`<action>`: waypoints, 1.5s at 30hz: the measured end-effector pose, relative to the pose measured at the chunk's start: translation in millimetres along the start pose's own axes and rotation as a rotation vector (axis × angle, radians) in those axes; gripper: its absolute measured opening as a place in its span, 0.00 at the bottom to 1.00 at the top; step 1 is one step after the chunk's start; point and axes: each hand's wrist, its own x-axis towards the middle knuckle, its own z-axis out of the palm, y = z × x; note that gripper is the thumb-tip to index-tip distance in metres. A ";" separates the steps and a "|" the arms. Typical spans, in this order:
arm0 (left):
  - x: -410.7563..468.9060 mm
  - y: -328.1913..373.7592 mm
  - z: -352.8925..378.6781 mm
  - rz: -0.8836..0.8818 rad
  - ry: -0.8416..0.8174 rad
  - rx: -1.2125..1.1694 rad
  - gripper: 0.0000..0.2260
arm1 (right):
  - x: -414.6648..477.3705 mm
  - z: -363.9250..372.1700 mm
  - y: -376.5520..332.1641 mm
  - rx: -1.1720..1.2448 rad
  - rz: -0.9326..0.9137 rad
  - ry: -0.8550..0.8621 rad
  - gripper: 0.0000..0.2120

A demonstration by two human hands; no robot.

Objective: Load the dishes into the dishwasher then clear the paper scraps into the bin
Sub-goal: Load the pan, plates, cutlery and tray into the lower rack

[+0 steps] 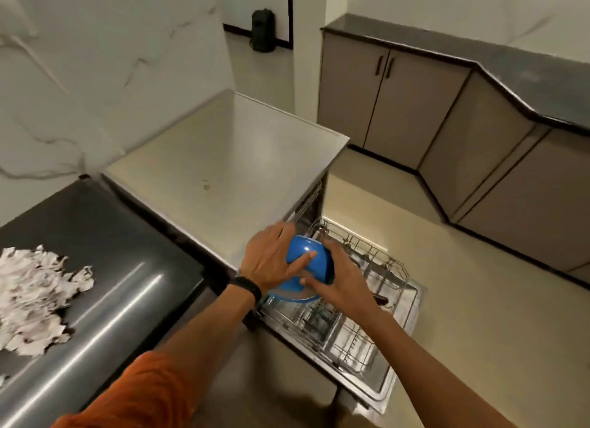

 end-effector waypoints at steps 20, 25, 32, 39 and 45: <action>39.0 19.7 177.1 0.144 -0.680 0.105 0.15 | 27.0 -29.6 184.9 -0.536 -0.035 -0.312 0.17; 19.0 -6.1 236.0 0.056 -0.723 0.044 0.15 | 37.0 14.8 232.7 -0.573 0.060 -0.380 0.17; -4.9 -61.4 322.0 -0.052 -0.670 -0.070 0.19 | 57.9 88.6 300.0 -0.494 0.197 -0.357 0.10; -7.4 -117.4 403.2 -0.127 -0.635 -0.109 0.19 | 96.6 145.9 358.6 -0.417 0.273 -0.303 0.11; -10.5 -146.4 448.0 -0.209 -0.663 -0.112 0.18 | 119.3 185.2 396.1 -0.357 0.300 -0.327 0.08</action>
